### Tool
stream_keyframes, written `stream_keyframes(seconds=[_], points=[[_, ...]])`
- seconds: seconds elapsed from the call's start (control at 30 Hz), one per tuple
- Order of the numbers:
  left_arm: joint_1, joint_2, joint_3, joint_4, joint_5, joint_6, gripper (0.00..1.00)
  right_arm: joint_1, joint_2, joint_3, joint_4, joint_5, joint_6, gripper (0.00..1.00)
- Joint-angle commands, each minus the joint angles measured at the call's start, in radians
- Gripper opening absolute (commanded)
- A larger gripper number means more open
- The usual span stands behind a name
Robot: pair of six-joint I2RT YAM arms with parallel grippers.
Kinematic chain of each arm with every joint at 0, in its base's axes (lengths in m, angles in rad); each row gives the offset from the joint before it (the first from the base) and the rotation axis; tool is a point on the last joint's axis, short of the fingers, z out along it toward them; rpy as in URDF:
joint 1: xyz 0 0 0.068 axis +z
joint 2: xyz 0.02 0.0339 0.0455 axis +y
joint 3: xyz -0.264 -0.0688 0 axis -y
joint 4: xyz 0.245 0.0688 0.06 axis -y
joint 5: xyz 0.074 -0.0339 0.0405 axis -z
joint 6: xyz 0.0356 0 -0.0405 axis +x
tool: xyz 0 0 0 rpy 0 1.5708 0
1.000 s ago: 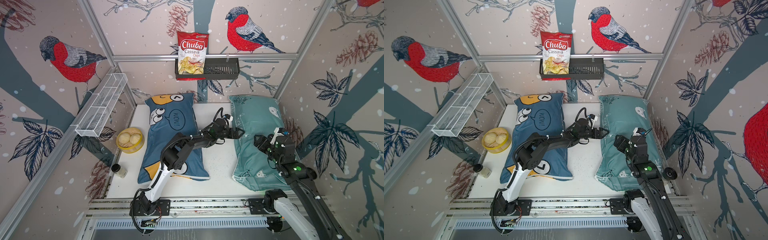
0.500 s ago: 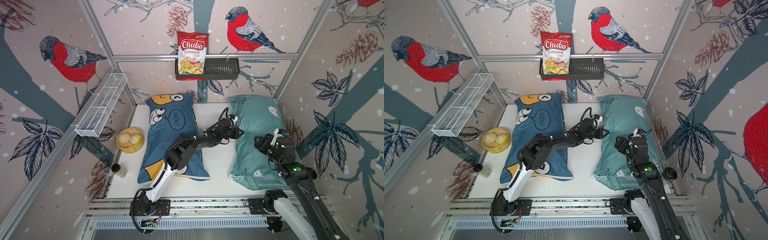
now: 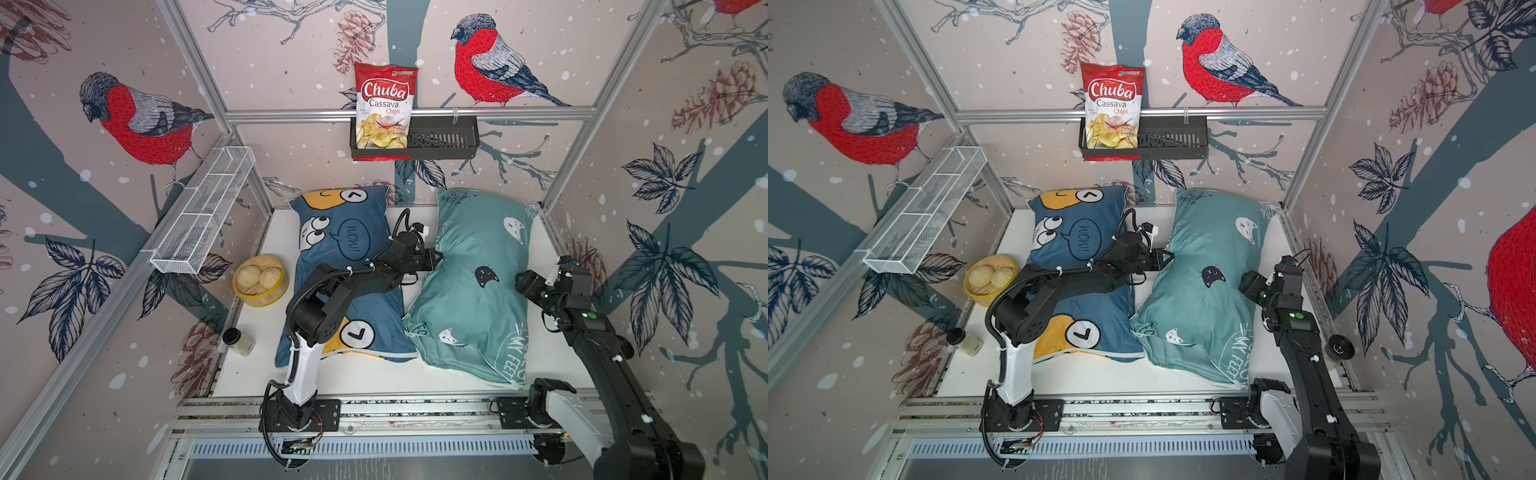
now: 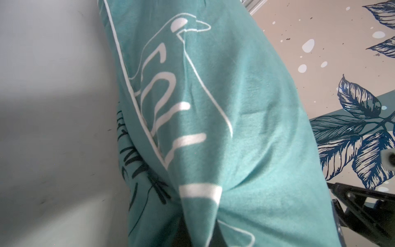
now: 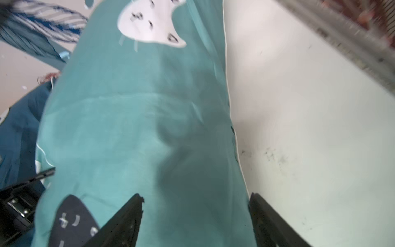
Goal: Zip up pillowcases
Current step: Move the pillowcase to the center of the board.
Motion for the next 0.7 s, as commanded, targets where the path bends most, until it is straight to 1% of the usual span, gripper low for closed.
stream_keyframes(seconds=[0.0, 0.13, 0.17, 0.23, 0.27, 0.3, 0.43, 0.53, 0.57, 0.6, 0.63, 0.67], points=[[0.036, -0.036, -0.08, 0.155, -0.042, -0.055, 0.0, -0.004, 0.011, -0.034, 0.022, -0.104, -0.038, 0.82], [0.065, -0.061, -0.157, 0.232, -0.049, -0.104, 0.0, -0.004, 0.028, -0.068, 0.068, -0.174, -0.034, 0.83], [0.067, -0.066, -0.167, 0.239, -0.053, -0.106, 0.0, -0.001, 0.039, -0.069, 0.088, -0.201, -0.03, 0.78], [0.069, -0.077, -0.184, 0.238, -0.064, -0.106, 0.0, 0.003, 0.072, -0.057, 0.124, -0.263, -0.019, 0.62], [0.071, -0.085, -0.194, 0.239, -0.074, -0.106, 0.0, 0.01, 0.094, -0.045, 0.139, -0.296, -0.014, 0.58], [0.073, -0.095, -0.206, 0.241, -0.089, -0.107, 0.0, 0.023, 0.117, -0.029, 0.151, -0.318, -0.012, 0.56], [0.084, -0.136, -0.226, 0.224, -0.137, -0.092, 0.0, 0.086, 0.21, 0.058, 0.157, -0.352, -0.03, 0.56], [0.084, -0.157, -0.202, 0.179, -0.139, -0.059, 0.0, 0.106, 0.271, 0.123, 0.151, -0.361, -0.046, 0.54], [0.084, -0.162, -0.195, 0.164, -0.136, -0.046, 0.04, 0.109, 0.285, 0.139, 0.156, -0.359, -0.045, 0.52], [0.084, -0.171, -0.195, 0.157, -0.137, -0.035, 0.16, 0.11, 0.295, 0.151, 0.155, -0.357, -0.046, 0.48], [0.084, -0.182, -0.196, 0.153, -0.136, -0.023, 0.34, 0.111, 0.304, 0.165, 0.152, -0.354, -0.046, 0.45], [0.084, -0.195, -0.198, 0.145, -0.139, -0.008, 0.51, 0.111, 0.309, 0.173, 0.149, -0.35, -0.047, 0.44]])
